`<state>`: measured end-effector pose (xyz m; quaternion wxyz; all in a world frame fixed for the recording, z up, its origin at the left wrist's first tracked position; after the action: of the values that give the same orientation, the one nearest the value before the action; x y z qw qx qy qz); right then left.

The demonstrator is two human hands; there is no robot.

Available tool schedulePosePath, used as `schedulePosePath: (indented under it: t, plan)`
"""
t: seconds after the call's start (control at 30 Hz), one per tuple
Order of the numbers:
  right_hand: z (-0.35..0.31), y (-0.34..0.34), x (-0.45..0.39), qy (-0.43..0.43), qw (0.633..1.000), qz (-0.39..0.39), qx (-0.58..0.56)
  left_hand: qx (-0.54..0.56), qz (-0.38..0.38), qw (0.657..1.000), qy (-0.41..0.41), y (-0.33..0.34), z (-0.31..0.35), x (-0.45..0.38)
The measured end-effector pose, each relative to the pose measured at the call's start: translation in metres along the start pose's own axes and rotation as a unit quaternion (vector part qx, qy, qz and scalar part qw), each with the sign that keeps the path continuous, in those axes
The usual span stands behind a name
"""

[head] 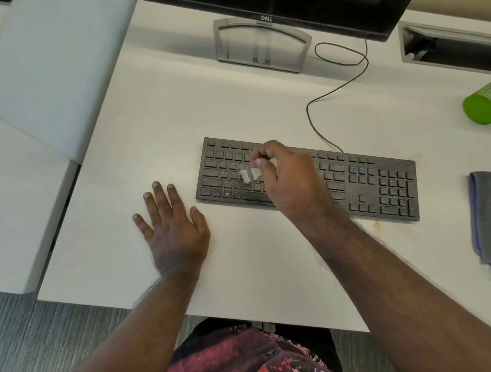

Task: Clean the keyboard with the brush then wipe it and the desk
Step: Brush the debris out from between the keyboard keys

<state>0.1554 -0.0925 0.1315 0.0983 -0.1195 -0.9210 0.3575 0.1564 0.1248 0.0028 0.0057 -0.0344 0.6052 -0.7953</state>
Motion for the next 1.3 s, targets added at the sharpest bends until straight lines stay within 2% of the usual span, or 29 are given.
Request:
schedulePosePath:
  t: [0.2, 0.3, 0.47, 0.6, 0.7, 0.8, 0.9, 1.0, 1.1, 1.2, 1.3]
  plan:
    - [-0.001, 0.008, 0.003, 0.005, 0.997, -0.067, 0.031, -0.004, 0.002, 1.0, -0.001, 0.0, 0.001, 0.0]
    - [-0.011, 0.006, -0.001, -0.035, 0.998, -0.05, -0.001, -0.004, -0.002, 1.0, 0.0, 0.001, -0.001, 0.0]
    - [-0.023, 0.023, 0.004, -0.081, 0.99, -0.116, 0.027, 0.001, 0.0, 1.0, 0.002, 0.0, 0.0, 0.0]
    - [-0.012, 0.013, -0.005, -0.015, 0.991, -0.115, 0.065, 0.001, 0.0, 1.0, 0.004, 0.001, 0.0, 0.0]
    - [-0.007, 0.004, -0.011, 0.027, 0.995, -0.088, 0.027, -0.001, -0.001, 1.0, 0.004, 0.001, -0.001, 0.0]
    - [-0.014, 0.004, -0.009, 0.007, 0.998, -0.065, 0.008, 0.002, 0.002, 1.0, 0.005, 0.001, 0.0, 0.0]
    - [-0.017, 0.02, 0.0, -0.021, 0.994, -0.097, 0.036, 0.002, 0.006, 1.0, 0.005, 0.0, 0.0, 0.0]
    - [-0.015, 0.024, 0.0, 0.002, 0.993, -0.11, 0.042, 0.0, 0.004, 1.0, 0.005, 0.0, 0.0, 0.0]
    - [-0.017, 0.021, -0.004, 0.019, 0.995, -0.098, 0.002, -0.001, 0.0, 1.0, 0.005, 0.0, 0.0, 0.0]
    - [-0.028, 0.025, -0.003, -0.033, 0.997, -0.071, 0.007, -0.001, -0.001, 1.0, 0.005, 0.0, 0.001, 0.0]
    - [-0.027, 0.038, 0.002, -0.043, 0.993, -0.106, 0.012, 0.005, -0.006, 1.0, 0.003, 0.0, 0.001, 0.0]
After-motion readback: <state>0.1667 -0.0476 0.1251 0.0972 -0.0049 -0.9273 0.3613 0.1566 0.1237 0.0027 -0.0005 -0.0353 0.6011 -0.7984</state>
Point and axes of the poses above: each hand's wrist, its own x-axis away from the middle knuckle, its own y-axis out of the palm, z = x × y, the point moved 6 cm from there along -x, towards the middle knuckle, and after that the axes turned 2 degrees about z, right-handed, at the moved point
